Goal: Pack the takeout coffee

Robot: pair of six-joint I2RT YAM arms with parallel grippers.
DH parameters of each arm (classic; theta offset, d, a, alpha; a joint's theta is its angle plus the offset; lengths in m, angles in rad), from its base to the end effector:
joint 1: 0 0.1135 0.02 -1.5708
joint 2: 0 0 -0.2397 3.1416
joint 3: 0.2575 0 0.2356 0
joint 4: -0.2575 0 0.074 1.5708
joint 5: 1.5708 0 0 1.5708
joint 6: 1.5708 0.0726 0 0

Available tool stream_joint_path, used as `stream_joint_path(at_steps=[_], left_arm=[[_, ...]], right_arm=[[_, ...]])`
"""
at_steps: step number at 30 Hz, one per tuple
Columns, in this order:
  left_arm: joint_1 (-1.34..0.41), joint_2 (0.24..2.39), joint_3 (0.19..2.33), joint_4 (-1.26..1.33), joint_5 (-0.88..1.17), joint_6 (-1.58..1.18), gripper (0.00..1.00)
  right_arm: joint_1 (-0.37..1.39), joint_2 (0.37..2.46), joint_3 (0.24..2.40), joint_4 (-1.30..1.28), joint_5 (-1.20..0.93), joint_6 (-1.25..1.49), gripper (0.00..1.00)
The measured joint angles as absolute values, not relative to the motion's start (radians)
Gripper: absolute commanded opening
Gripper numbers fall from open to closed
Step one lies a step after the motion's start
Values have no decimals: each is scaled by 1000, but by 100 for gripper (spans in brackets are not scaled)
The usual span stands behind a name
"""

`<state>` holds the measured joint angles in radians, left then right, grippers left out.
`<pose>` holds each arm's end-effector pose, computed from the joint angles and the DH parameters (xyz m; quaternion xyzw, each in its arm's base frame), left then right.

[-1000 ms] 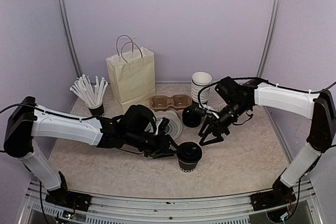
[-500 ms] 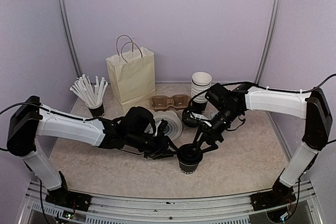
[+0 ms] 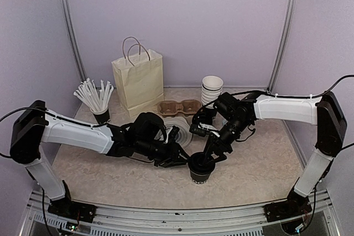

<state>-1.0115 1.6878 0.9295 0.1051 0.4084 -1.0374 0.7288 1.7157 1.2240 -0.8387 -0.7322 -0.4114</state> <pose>0.1699 -0.3258 0.1530 0.0784 0.8790 -0.4650 0.0700 0.2021 0.2455 0.1717 -0.5364 0.7572 0.3686 0.0544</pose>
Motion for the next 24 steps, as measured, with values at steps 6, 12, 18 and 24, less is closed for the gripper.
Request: stream_joint_path(at_steps=[6, 12, 18, 24], left_arm=[[-1034, 1724, 985, 9, 360, -989, 20], [-1043, 1737, 1007, -23, 340, -960, 24], [-1075, 1733, 1093, -141, 233, -910, 29], [-1103, 1774, 1182, -194, 153, -859, 33]], right_arm=[[718, 1717, 1203, -807, -752, -386, 59], [709, 1725, 1194, -805, -770, -379, 59], [710, 1718, 1219, -835, -751, -394, 69], [722, 1716, 1259, -879, -696, -422, 76]])
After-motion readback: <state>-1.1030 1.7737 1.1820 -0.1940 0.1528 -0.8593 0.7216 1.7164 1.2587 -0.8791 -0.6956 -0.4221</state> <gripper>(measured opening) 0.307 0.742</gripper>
